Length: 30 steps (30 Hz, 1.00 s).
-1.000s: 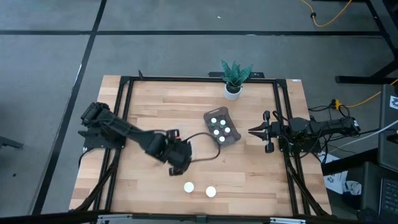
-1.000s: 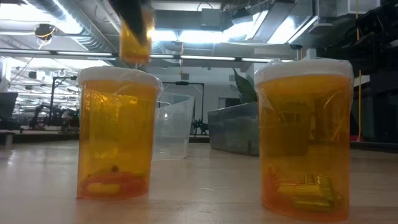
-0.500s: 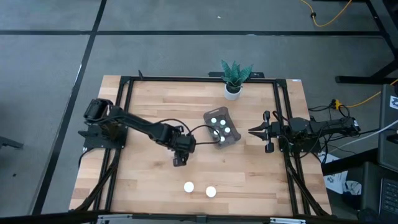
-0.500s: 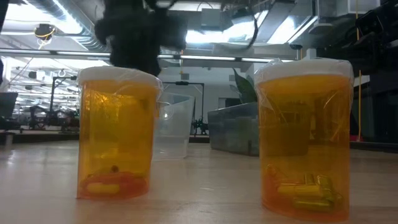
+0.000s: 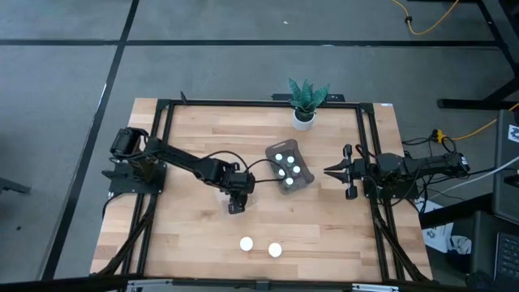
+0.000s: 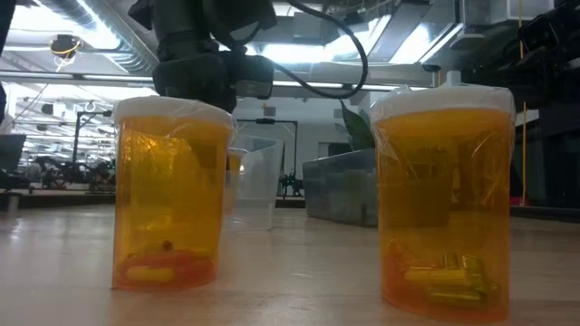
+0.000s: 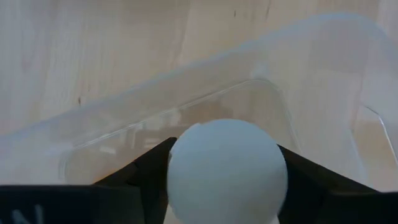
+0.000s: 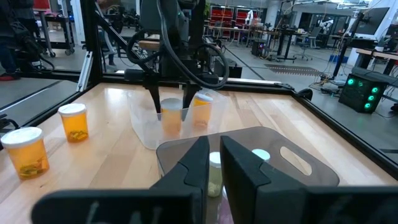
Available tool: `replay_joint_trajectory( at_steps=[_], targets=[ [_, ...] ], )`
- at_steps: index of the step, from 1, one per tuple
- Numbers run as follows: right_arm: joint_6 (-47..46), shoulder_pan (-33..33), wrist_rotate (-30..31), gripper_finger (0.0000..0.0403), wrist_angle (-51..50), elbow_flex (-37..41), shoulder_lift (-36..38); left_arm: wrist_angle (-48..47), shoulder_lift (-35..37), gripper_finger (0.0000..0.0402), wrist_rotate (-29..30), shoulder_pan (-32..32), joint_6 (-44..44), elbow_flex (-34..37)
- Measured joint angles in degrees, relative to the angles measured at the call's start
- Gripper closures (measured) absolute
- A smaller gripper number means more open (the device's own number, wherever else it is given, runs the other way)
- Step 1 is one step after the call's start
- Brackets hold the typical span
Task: Pick and place medicine bottles into bin by pill shape (circle, oval)
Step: Put the large orange pill bottle into the transparent bin
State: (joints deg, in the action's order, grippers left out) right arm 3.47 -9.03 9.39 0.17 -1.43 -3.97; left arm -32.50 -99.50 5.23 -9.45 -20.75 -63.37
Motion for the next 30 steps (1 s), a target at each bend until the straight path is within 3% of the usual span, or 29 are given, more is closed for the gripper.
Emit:
replay_joint_trajectory(
  at_steps=[9,19,25,30],
  targets=[
    [0.0,0.0,0.0,0.036,0.0,0.0,0.0,-1.1,0.0,0.0135,-0.1,0.0,-0.1,-1.2],
    [0.0,0.0,0.0,0.036,0.0,0.0,0.0,-22.2,1.5,0.0134,2.0,-0.9,-2.6,-18.4],
    [0.0,0.0,0.0,0.036,0.0,0.0,0.0,-24.7,3.6,0.0132,0.1,-7.1,-8.5,-24.6],
    [0.0,0.0,0.0,0.036,0.0,0.0,0.0,-24.1,3.9,0.0138,-0.2,-15.1,-14.1,-24.9]
  ],
)
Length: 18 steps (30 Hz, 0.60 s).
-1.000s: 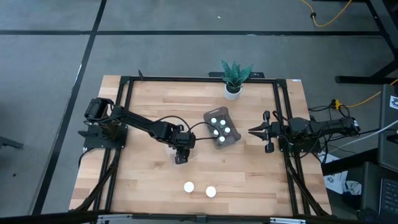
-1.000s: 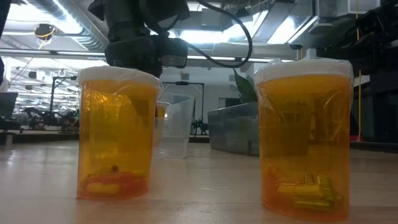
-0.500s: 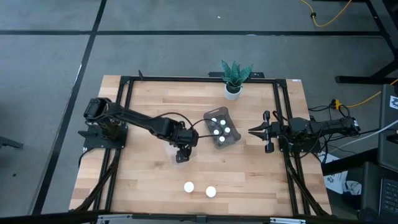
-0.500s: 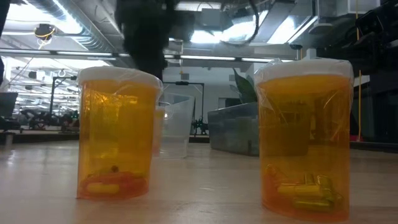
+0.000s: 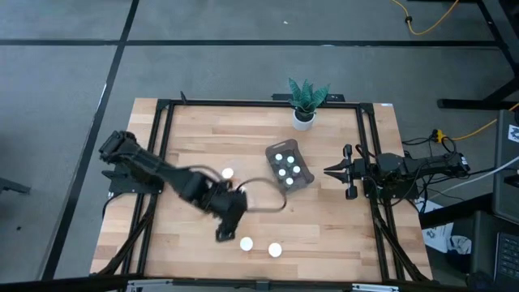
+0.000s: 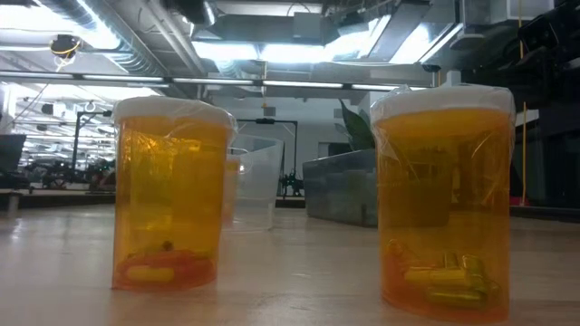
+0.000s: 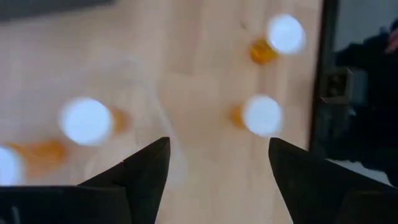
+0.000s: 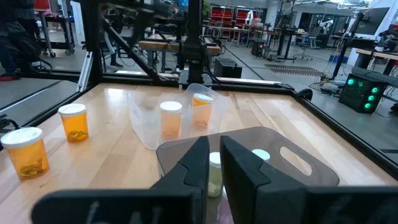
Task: Pick and place medicine bottles into bin by pill shape (circle, oval)
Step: Put the large orange pill bottle into the transparent bin
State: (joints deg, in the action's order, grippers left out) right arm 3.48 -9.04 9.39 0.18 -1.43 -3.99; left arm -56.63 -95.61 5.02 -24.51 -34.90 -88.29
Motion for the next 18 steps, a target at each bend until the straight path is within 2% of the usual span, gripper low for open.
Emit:
replay_joint_trajectory(
  at_steps=[9,15,18],
  targets=[
    [0.0,0.0,0.0,0.036,0.0,0.0,0.0,2.1,-4.0,0.0139,4.9,-12.4,-13.9,6.2],
    [0.0,0.0,0.0,0.036,0.0,0.0,0.0,12.6,-12.3,0.0139,5.2,-15.8,-9.9,7.0],
    [0.0,0.0,0.0,0.036,0.0,0.0,0.0,13.4,-15.8,0.0139,6.9,-15.8,-9.7,7.1]
  ],
)
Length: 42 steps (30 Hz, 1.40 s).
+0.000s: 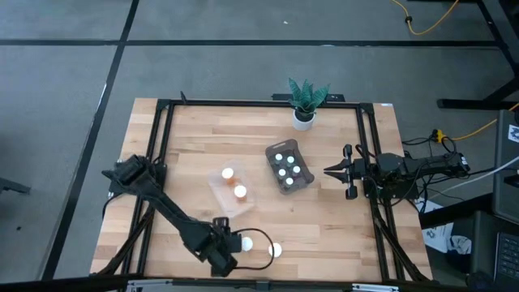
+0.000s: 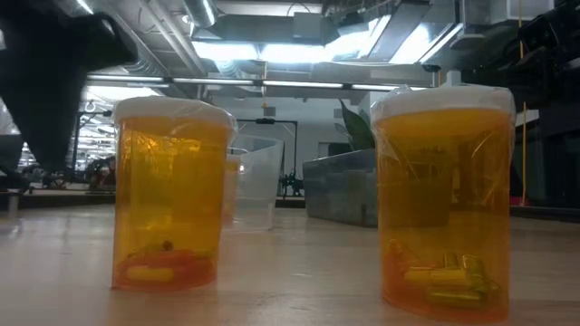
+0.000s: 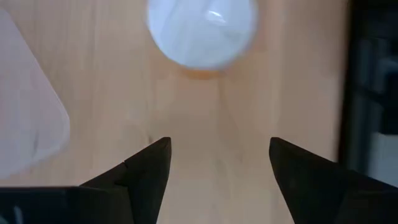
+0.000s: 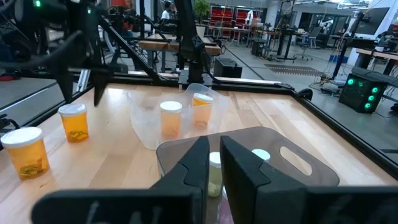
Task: Pick and place medicine bottles into bin by pill shape (circle, oval)
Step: Put the large orange pill bottle into the transparent bin
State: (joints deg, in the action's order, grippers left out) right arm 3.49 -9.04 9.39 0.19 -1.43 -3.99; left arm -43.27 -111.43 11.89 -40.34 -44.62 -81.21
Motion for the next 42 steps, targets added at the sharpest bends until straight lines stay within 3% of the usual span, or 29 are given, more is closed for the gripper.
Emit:
replay_joint_trajectory(
  at_steps=[16,33,37,42],
  targets=[
    [0.0,0.0,0.0,0.036,0.0,0.0,0.0,9.1,-5.3,0.0139,6.6,4.1,4.3,0.0],
    [0.0,0.0,0.0,0.036,0.0,0.0,0.0,14.4,-5.3,0.014,7.3,4.4,6.1,-0.1],
    [0.0,0.0,0.0,0.036,0.0,0.0,0.0,14.4,-5.3,0.0162,7.4,4.4,6.1,-0.1],
    [0.0,0.0,0.0,0.036,0.0,0.0,0.0,14.3,-5.1,0.0219,7.1,4.4,5.8,-0.1]
  ],
)
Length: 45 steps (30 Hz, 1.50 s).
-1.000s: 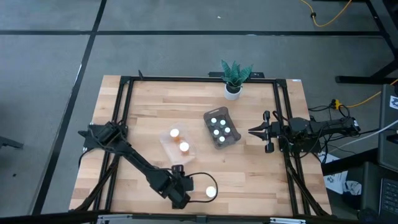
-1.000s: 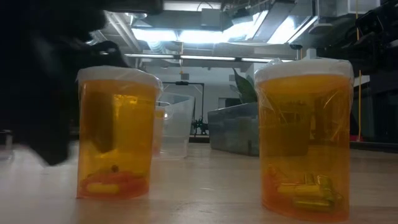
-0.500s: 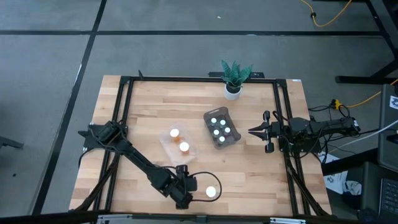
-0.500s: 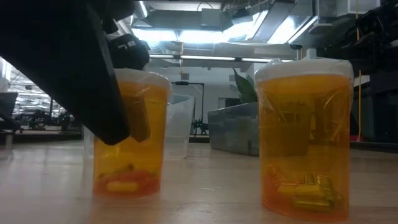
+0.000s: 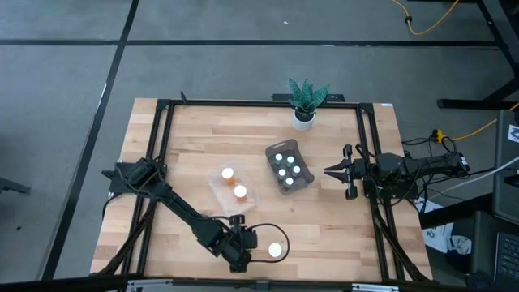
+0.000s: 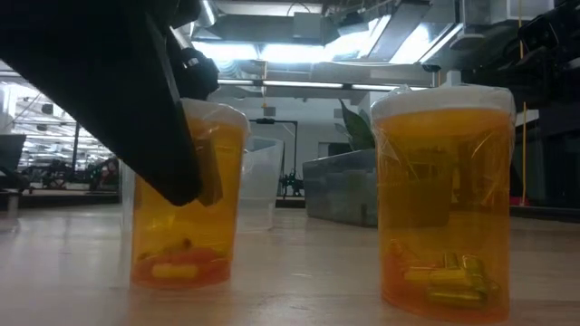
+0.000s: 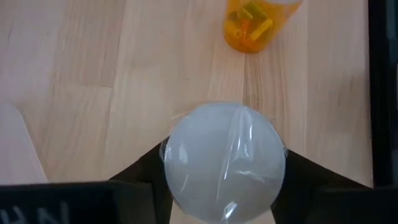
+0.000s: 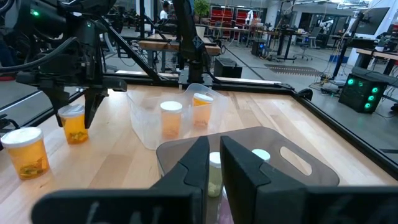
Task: Pick and place medicine bottles into bin by pill shape (circle, oval)
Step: Put the large orange pill bottle into the transparent bin
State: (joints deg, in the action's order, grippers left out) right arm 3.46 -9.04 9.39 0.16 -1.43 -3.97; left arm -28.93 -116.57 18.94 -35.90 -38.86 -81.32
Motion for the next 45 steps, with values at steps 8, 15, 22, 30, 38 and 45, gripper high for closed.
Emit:
replay_joint_trajectory(
  at_steps=[8,15,22,30,38,45],
  targets=[
    [0.0,0.0,0.0,0.036,0.0,0.0,0.0,-12.2,6.5,0.0228,1.3,-0.5,0.0,-7.4],
    [0.0,0.0,0.0,0.036,0.0,0.0,0.0,-32.0,18.7,0.0225,10.5,-2.8,-4.6,-8.6],
    [0.0,0.0,0.0,0.036,0.0,0.0,0.0,-34.1,28.7,0.0224,11.0,0.8,-8.7,2.8],
    [0.0,0.0,0.0,0.036,0.0,0.0,0.0,-15.4,37.7,0.0223,9.8,7.3,-4.2,24.4],
    [0.0,0.0,0.0,0.036,0.0,0.0,0.0,-6.3,39.5,0.0222,4.2,14.6,-2.5,35.1],
    [0.0,0.0,0.0,0.036,0.0,0.0,0.0,0.4,39.5,0.0222,3.2,19.7,2.7,38.1]
  ],
)
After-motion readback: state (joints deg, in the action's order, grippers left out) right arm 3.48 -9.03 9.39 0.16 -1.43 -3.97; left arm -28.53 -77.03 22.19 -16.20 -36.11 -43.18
